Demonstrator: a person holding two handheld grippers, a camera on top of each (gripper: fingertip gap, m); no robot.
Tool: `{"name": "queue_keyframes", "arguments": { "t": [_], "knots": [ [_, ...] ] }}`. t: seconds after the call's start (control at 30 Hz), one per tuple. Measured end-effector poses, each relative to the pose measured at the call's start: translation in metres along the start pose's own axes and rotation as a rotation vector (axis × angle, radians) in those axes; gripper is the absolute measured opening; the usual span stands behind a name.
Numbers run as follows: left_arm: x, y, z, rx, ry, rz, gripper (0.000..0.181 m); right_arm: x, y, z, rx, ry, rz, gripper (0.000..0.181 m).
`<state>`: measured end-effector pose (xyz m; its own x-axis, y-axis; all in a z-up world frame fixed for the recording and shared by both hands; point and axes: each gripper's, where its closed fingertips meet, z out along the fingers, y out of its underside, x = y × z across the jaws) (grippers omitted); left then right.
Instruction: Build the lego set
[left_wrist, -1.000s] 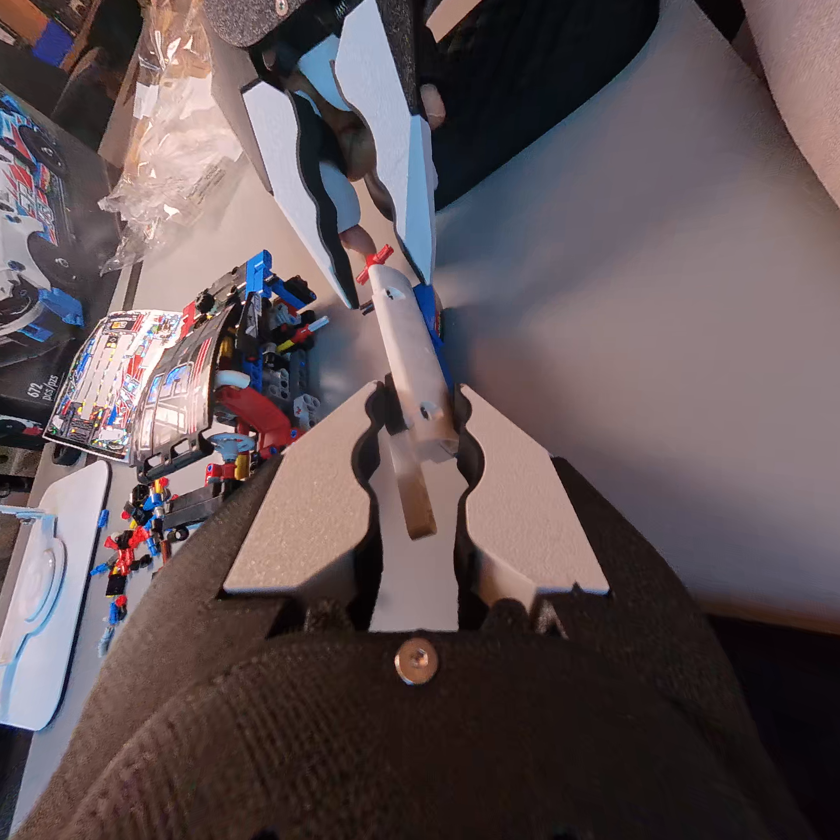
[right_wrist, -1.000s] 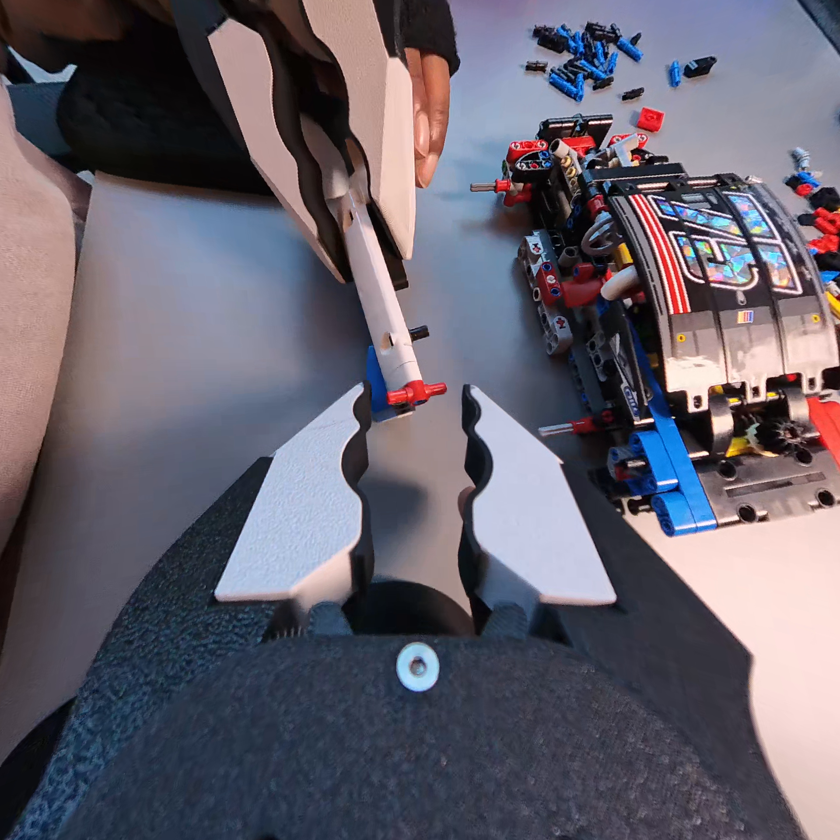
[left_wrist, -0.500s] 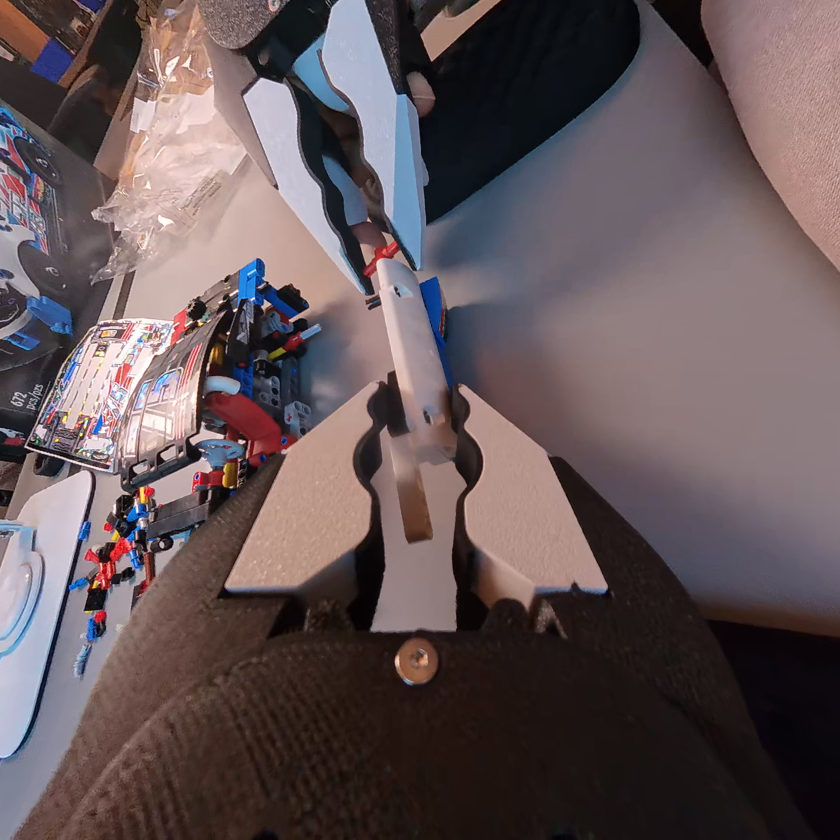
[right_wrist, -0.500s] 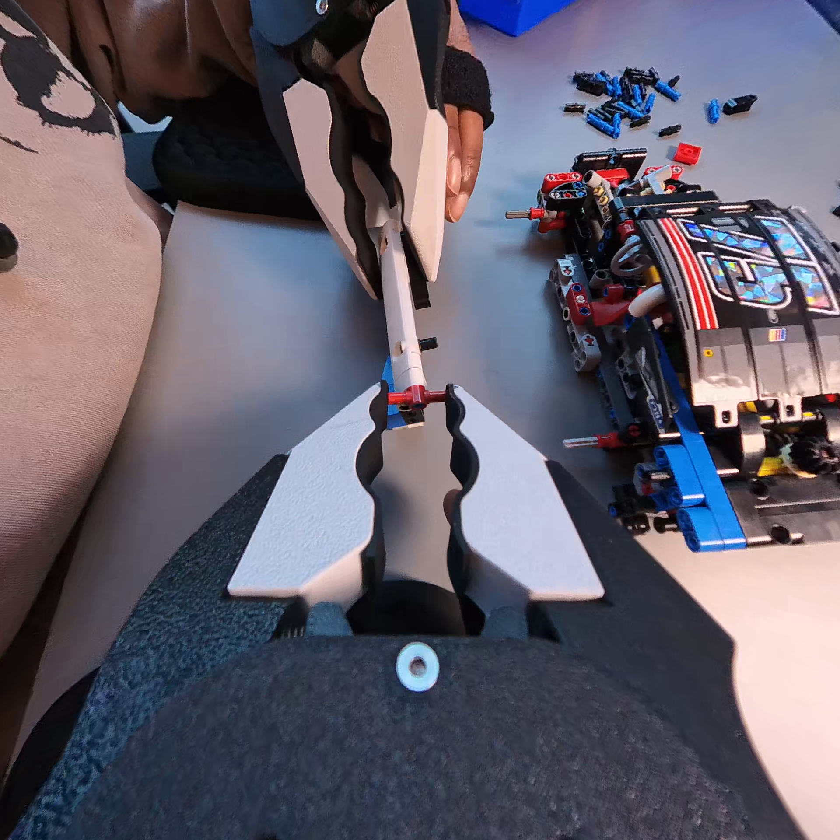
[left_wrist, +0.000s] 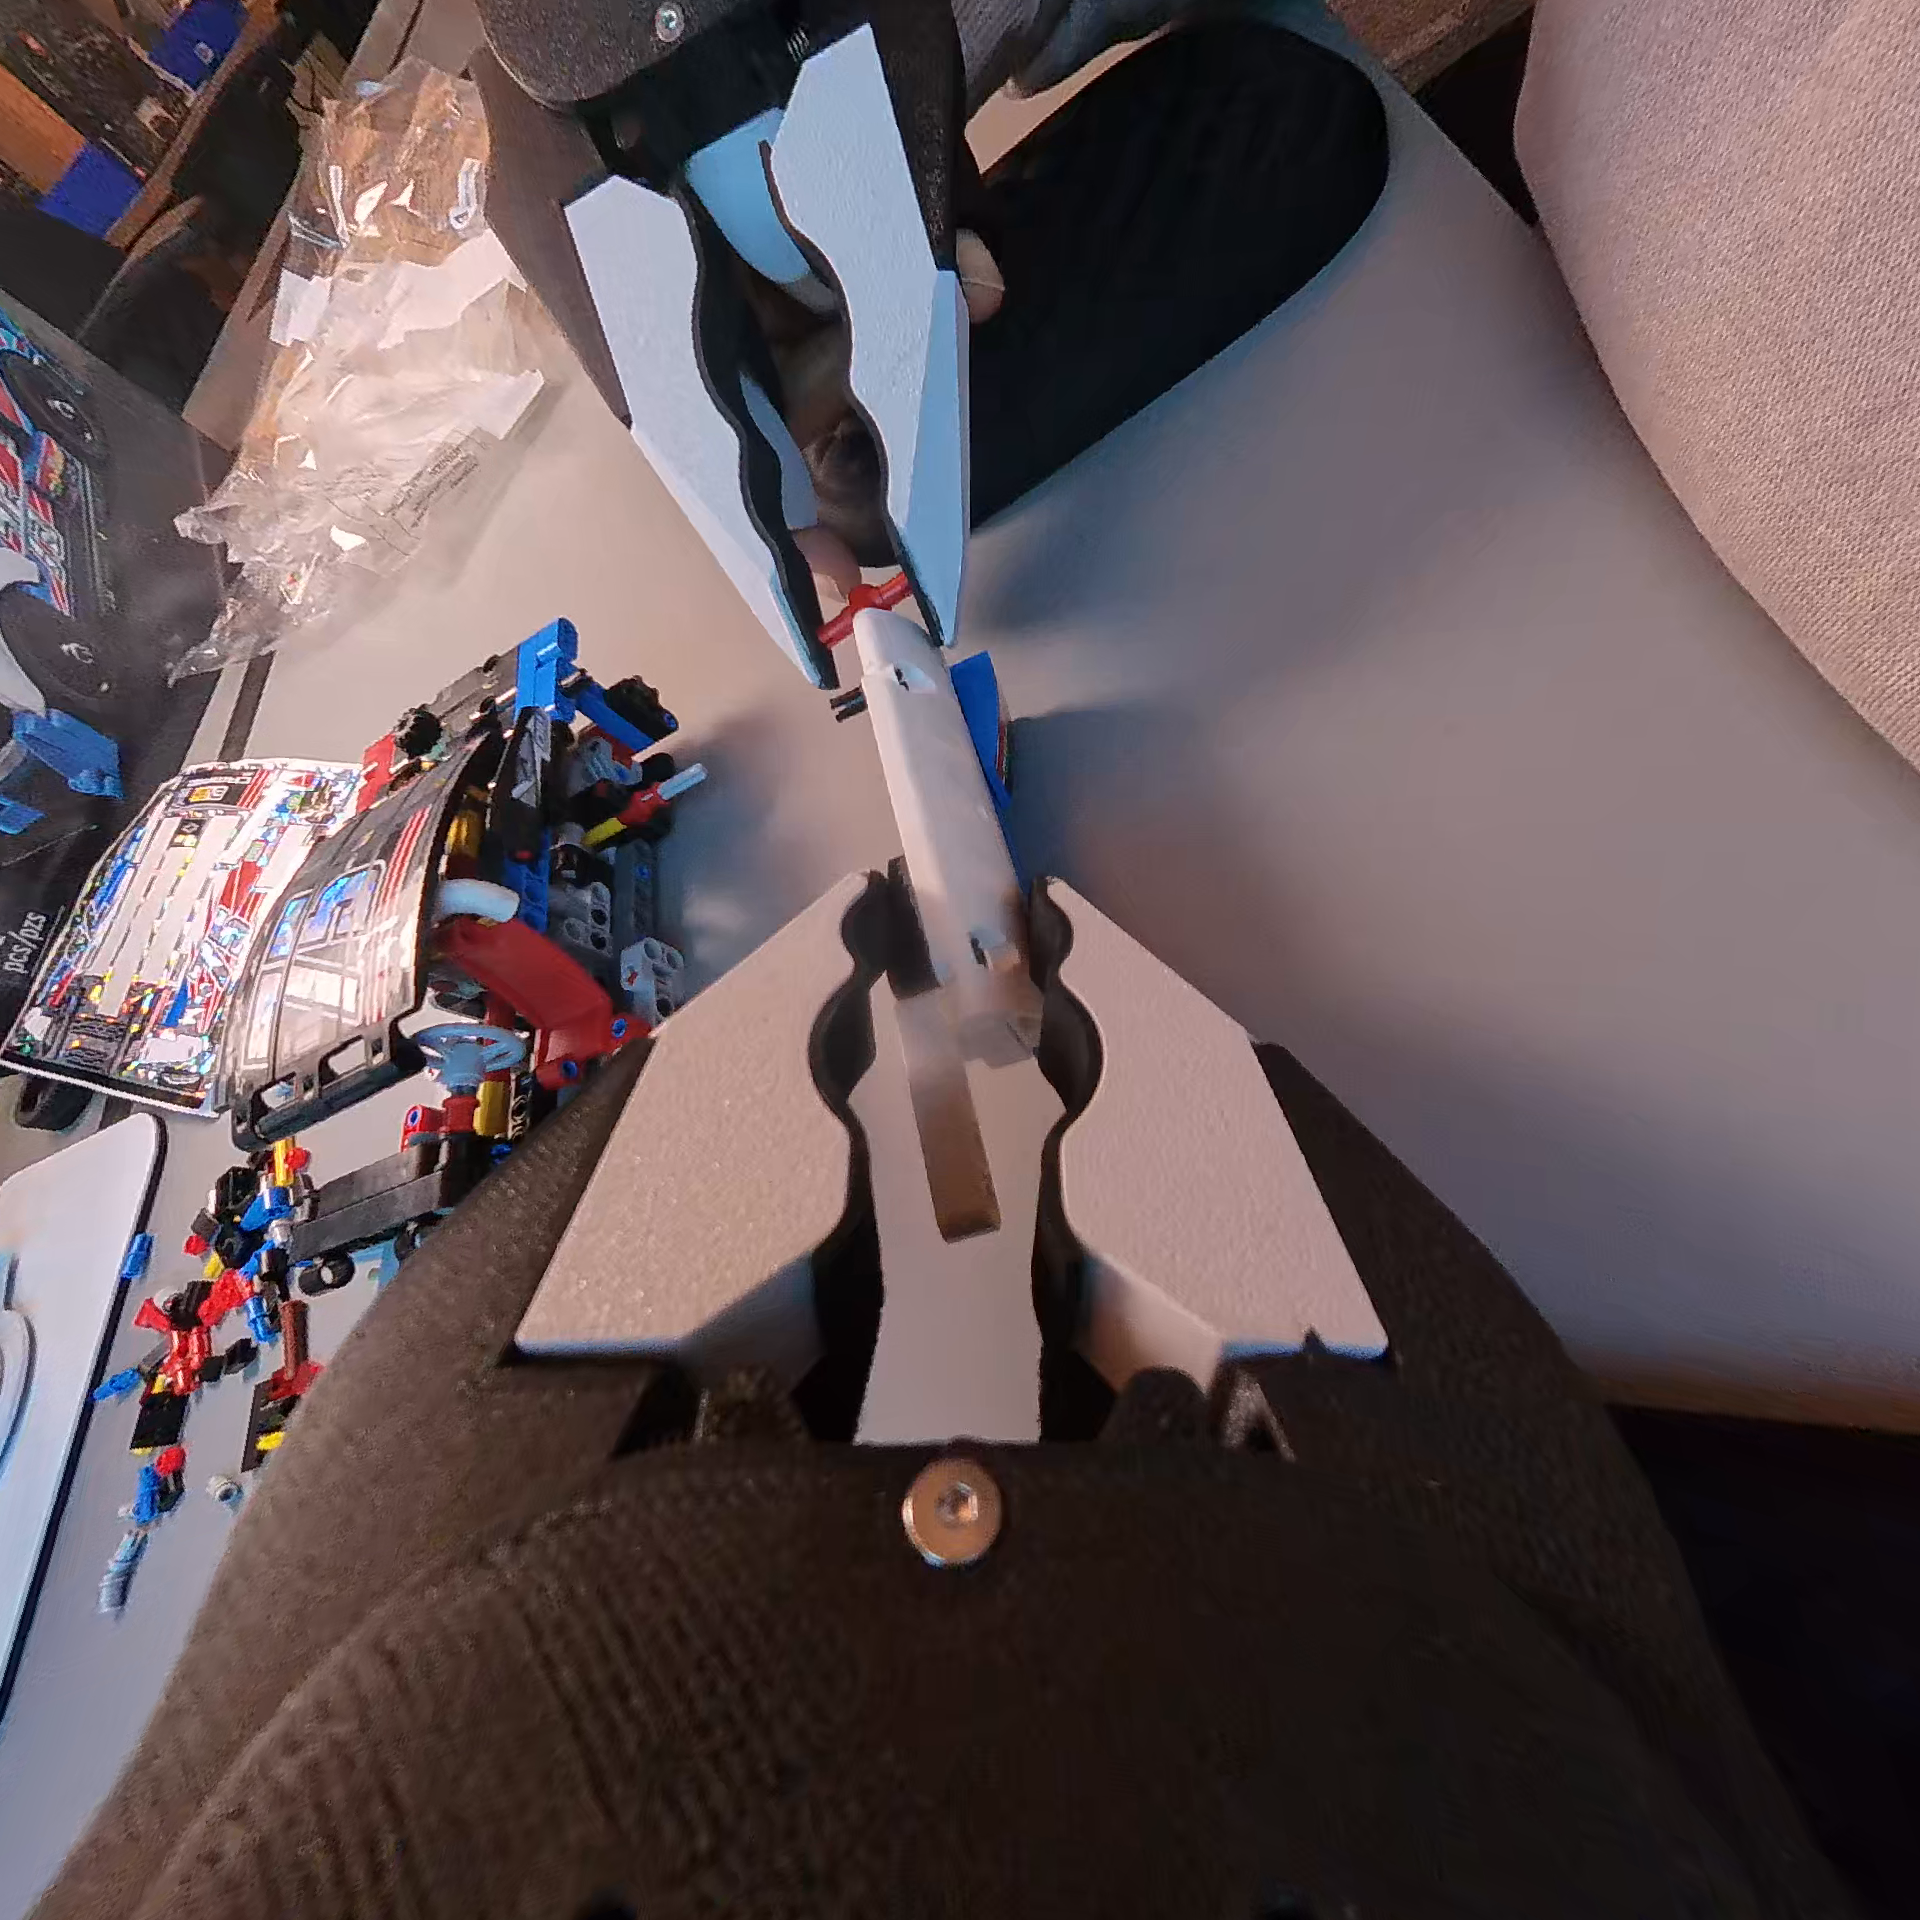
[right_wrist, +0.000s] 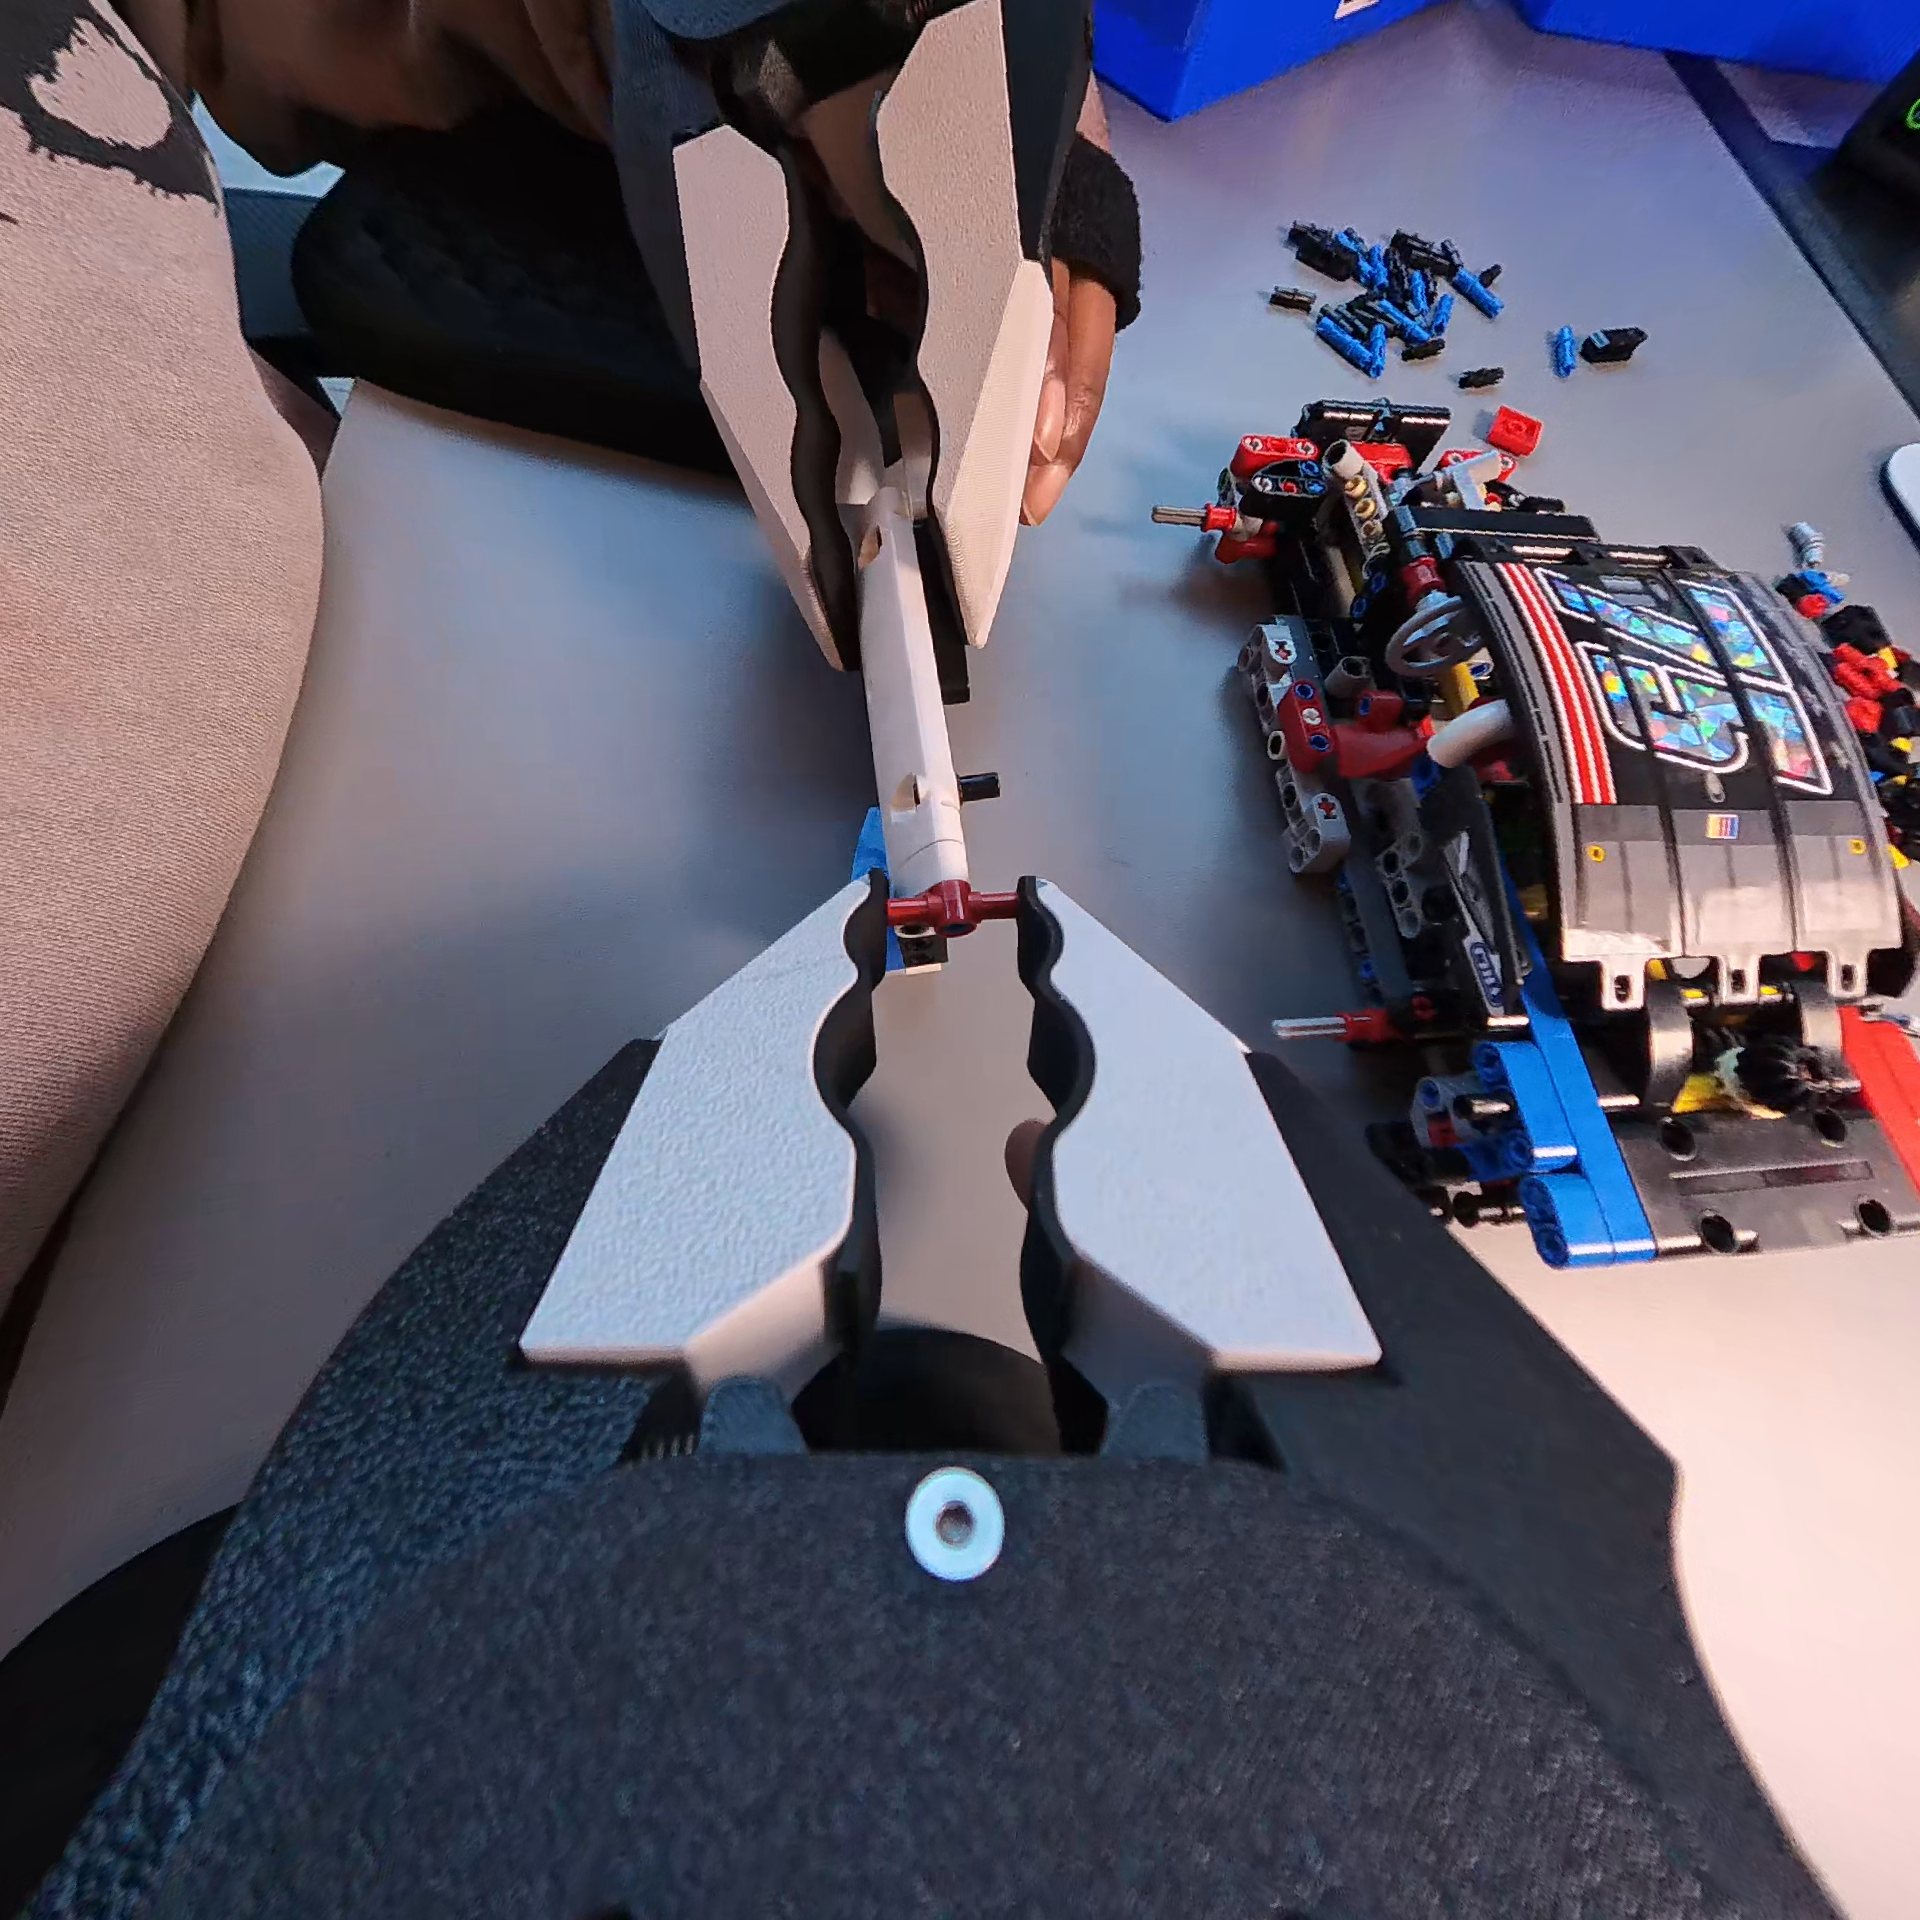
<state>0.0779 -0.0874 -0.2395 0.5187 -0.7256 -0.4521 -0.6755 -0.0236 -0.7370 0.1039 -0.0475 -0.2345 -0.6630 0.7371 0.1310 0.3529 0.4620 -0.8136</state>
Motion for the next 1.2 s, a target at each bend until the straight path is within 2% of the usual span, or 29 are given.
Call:
{"name": "queue_keyframes", "arguments": {
  "t": [0.5,0.67,0.77,0.8,0.93,1.0,1.07,1.2],
  "knots": [
    [-0.003,0.000,0.000,0.009,-0.026,-0.001,0.025,0.000,-0.002,-0.002,0.010,-0.020,0.037,0.023],
    [-0.003,0.001,-0.001,0.020,0.023,-0.094,0.025,0.002,-0.002,0.000,0.011,0.012,-0.006,0.023],
    [-0.007,0.000,-0.001,0.048,0.040,-0.166,0.025,0.006,-0.004,-0.002,0.024,0.018,0.035,0.023],
    [-0.009,-0.003,-0.003,0.074,0.046,-0.199,0.025,0.008,-0.009,-0.004,0.049,0.023,0.061,0.023],
    [-0.031,-0.021,-0.021,0.193,-0.008,-0.273,0.024,0.019,-0.035,-0.029,0.212,0.070,0.203,0.045],
    [-0.038,-0.026,-0.029,0.198,-0.051,-0.223,0.023,0.018,-0.052,-0.044,0.352,0.070,0.283,0.043],
    [-0.042,-0.031,-0.034,0.190,-0.065,-0.162,0.023,0.015,-0.060,-0.052,0.429,0.055,0.325,0.037],
    [-0.045,-0.042,-0.035,0.143,-0.047,-0.060,0.023,0.016,-0.063,-0.053,0.428,0.030,0.340,0.033]
  ]
}}
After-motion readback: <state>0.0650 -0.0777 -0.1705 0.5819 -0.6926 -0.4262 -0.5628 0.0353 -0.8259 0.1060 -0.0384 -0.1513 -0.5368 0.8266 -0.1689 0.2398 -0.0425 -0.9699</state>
